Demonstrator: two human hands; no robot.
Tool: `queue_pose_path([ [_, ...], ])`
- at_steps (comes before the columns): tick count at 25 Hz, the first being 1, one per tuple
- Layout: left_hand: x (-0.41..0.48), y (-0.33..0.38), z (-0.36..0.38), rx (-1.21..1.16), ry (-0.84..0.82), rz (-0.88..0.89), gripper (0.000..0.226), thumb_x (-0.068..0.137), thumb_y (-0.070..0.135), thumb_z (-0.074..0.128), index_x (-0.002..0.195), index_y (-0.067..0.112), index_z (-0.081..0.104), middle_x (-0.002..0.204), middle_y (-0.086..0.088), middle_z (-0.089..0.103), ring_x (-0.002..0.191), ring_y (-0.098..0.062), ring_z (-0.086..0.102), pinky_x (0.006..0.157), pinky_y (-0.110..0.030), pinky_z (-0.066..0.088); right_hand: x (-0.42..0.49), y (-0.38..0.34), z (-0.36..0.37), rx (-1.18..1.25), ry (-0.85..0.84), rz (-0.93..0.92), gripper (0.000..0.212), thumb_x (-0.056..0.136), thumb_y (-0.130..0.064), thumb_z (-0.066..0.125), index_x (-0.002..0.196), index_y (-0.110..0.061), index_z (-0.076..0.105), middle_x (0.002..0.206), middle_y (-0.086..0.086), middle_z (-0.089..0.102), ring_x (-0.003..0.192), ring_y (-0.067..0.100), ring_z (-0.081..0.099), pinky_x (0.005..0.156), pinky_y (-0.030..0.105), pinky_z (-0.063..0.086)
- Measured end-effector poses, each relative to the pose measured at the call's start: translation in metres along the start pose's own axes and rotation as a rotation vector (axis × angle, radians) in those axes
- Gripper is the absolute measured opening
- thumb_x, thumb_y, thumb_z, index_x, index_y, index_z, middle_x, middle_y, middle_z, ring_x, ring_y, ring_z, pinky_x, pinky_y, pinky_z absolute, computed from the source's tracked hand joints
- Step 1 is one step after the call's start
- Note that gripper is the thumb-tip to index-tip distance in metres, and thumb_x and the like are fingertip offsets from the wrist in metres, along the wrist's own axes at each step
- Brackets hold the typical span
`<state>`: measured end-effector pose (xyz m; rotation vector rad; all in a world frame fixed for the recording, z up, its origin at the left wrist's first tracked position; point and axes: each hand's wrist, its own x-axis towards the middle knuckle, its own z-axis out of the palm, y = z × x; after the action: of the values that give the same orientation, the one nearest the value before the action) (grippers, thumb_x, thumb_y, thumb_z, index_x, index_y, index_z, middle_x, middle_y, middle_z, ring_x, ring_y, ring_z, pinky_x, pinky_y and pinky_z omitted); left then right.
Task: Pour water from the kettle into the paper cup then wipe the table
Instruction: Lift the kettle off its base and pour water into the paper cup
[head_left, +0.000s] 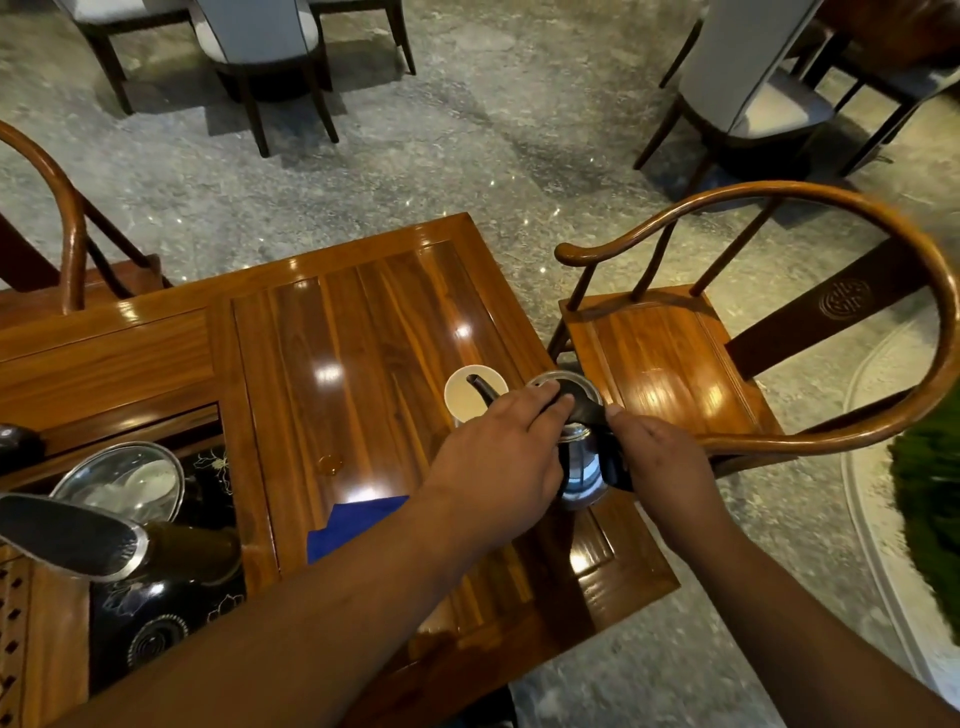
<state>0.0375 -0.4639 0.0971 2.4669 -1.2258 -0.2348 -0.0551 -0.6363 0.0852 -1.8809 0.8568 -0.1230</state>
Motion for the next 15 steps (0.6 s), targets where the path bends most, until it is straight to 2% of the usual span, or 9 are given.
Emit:
queue_pose_path([
  [3,0.011,0.003,0.000,-0.021,-0.020,-0.020,0.065,0.105,0.031,0.048,0.164,0.026,0.021,0.174,0.004,0.018,0.158,-0.019,0.021,0.119,-0.044,0.037,0.015,-0.013,-0.010,-0.097,0.005,-0.024,0.075,0.078,-0.079,0.050,0.076,-0.007,0.074,0.071,0.017,0.072,0.073,0.041,0.071,0.067,0.060,0.058],
  [7,0.022,0.003,0.006,-0.058,-0.047,-0.063,0.071,0.104,0.029,0.049,0.165,0.026,0.014,0.175,0.003,0.010,0.159,-0.018,0.016,0.122,-0.040,0.031,0.034,-0.024,-0.019,-0.204,-0.022,-0.078,0.070,0.087,-0.072,0.052,0.076,-0.008,0.076,0.073,0.015,0.074,0.071,0.035,0.072,0.069,0.058,0.059],
  [9,0.023,0.003,0.010,-0.102,-0.054,-0.086,0.073,0.103,0.029,0.050,0.165,0.026,0.012,0.176,0.003,0.008,0.160,-0.017,0.014,0.123,-0.040,0.029,0.043,-0.030,-0.021,-0.247,-0.029,-0.088,0.064,0.091,-0.068,0.056,0.072,-0.010,0.075,0.070,0.013,0.072,0.070,0.033,0.071,0.065,0.052,0.058],
  [12,0.023,0.001,0.014,-0.178,-0.039,-0.118,0.074,0.102,0.029,0.051,0.165,0.026,0.013,0.176,0.004,0.007,0.160,-0.017,0.013,0.123,-0.043,0.031,0.053,-0.041,-0.024,-0.330,-0.063,-0.116,0.059,0.096,-0.062,0.058,0.068,-0.011,0.072,0.066,0.011,0.069,0.066,0.031,0.067,0.055,0.039,0.046],
  [15,0.023,-0.001,0.019,-0.213,-0.027,-0.151,0.074,0.101,0.030,0.049,0.165,0.027,0.011,0.176,0.005,0.006,0.160,-0.016,0.012,0.121,-0.052,0.035,0.061,-0.051,-0.026,-0.420,-0.117,-0.140,0.061,0.095,-0.064,0.057,0.072,-0.010,0.074,0.068,0.013,0.071,0.067,0.032,0.069,0.055,0.037,0.044],
])
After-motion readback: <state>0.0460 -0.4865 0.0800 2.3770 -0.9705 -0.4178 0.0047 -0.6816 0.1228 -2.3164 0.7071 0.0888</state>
